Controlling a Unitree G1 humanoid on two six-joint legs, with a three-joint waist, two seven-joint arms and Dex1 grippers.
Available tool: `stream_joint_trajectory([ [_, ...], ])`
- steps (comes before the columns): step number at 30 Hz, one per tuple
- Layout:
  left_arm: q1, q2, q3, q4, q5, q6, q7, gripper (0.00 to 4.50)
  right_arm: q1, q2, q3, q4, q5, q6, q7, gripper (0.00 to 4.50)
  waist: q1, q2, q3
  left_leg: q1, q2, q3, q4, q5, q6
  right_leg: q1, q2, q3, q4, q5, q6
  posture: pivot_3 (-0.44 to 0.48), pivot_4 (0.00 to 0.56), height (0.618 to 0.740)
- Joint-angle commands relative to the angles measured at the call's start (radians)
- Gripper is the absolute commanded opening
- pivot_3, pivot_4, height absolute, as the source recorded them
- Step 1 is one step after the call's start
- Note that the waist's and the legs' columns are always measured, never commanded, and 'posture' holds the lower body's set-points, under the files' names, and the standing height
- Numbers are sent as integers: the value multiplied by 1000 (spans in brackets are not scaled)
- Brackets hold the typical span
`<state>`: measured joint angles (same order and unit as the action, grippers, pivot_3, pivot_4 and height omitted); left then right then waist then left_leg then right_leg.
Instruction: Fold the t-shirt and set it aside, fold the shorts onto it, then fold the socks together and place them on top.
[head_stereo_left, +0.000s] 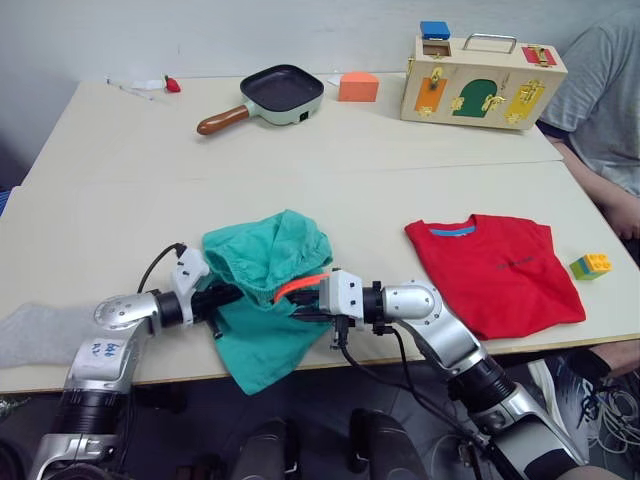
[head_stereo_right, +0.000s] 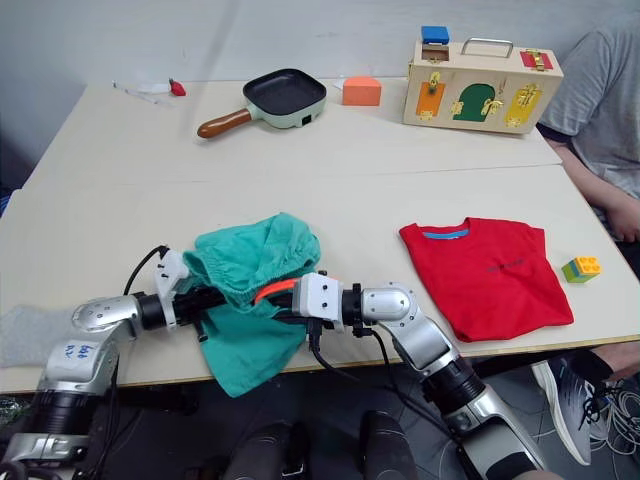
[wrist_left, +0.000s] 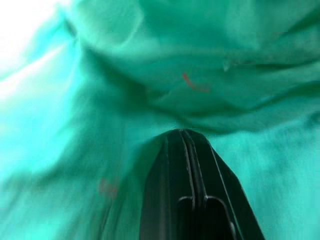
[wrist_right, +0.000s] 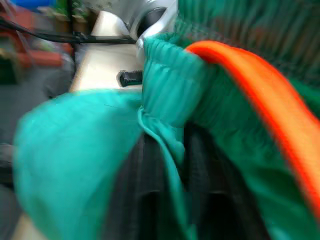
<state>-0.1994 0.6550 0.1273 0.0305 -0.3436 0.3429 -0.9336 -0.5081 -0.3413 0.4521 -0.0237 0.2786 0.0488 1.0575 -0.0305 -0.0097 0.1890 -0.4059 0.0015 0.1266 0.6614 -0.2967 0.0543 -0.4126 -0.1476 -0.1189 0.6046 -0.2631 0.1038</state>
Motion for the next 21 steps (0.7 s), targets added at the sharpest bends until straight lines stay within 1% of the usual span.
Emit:
stream_joint_trajectory([
  [1, 25, 55, 92, -103, -110, 90, -38, 0, -24, -80, -68, -126, 198, 157, 172, 2117, 2, 0, 0, 0, 0, -1, 0, 0, 0, 0, 0, 0, 0, 0, 0, 0, 150, 740],
  [2, 31, 76, 109, -123, -138, 121, -52, 0, -26, -115, -87, -146, 238, 211, 204, 2424, 4, 0, 0, 0, 0, -1, 0, 0, 0, 1, 0, 0, -1, 0, 0, 0, 150, 740],
  [7, 27, 183, 158, -196, -216, 243, -89, 0, 3, -262, -169, -224, 347, 357, 289, 2424, 7, 0, 0, -1, -1, -3, 0, -1, 0, 1, -2, -1, -7, 0, 0, 0, 150, 740],
  [9, 9, 207, 170, -208, -233, 251, -99, 0, 37, -311, -211, -246, 385, 407, 300, 2424, 8, 0, 0, -1, -1, -3, -2, -1, 0, 1, -2, -2, -8, 0, 0, 0, 150, 740],
  [12, -8, 218, 176, -203, -237, 236, -106, 0, 84, -352, -256, -269, 406, 449, 284, 2424, 9, 1, 1, -1, -1, -2, -5, -1, 0, 1, -1, -2, -10, 0, 0, 0, 150, 740],
  [14, -5, 221, 162, -193, -222, 216, -115, 0, 108, -359, -263, -281, 394, 467, 255, 2424, 5, 1, 1, -1, -2, -2, -7, -1, -1, 0, -1, -2, -11, 0, 0, 0, 150, 740],
  [15, -2, 218, 149, -190, -213, 205, -119, 0, 117, -349, -253, -274, 352, 437, 232, 2424, 4, 1, 1, -1, -2, -1, -8, -1, -1, 0, -1, -2, -11, 0, 0, 0, 150, 740],
  [18, 5, 189, 104, -202, -212, 195, -122, 0, 143, -252, -242, -231, 260, 339, 123, 2424, 2, 1, 1, 0, -1, 0, -10, 0, -2, 0, 0, -2, -10, 0, 0, 0, 150, 740],
  [19, 10, 189, 91, -209, -207, 190, -127, 0, 154, -231, -245, -231, 257, 334, 107, 2424, 4, 1, 1, 0, -1, 1, -10, 0, -2, 0, 1, -2, -10, 0, 0, 0, 150, 740],
  [21, 12, 192, 83, -217, -204, 187, -130, 0, 189, -247, -242, -265, 256, 336, 135, 2424, 5, 1, 1, 0, -1, 1, -10, 1, -3, -1, 1, -2, -9, 0, 0, 0, 150, 740],
])
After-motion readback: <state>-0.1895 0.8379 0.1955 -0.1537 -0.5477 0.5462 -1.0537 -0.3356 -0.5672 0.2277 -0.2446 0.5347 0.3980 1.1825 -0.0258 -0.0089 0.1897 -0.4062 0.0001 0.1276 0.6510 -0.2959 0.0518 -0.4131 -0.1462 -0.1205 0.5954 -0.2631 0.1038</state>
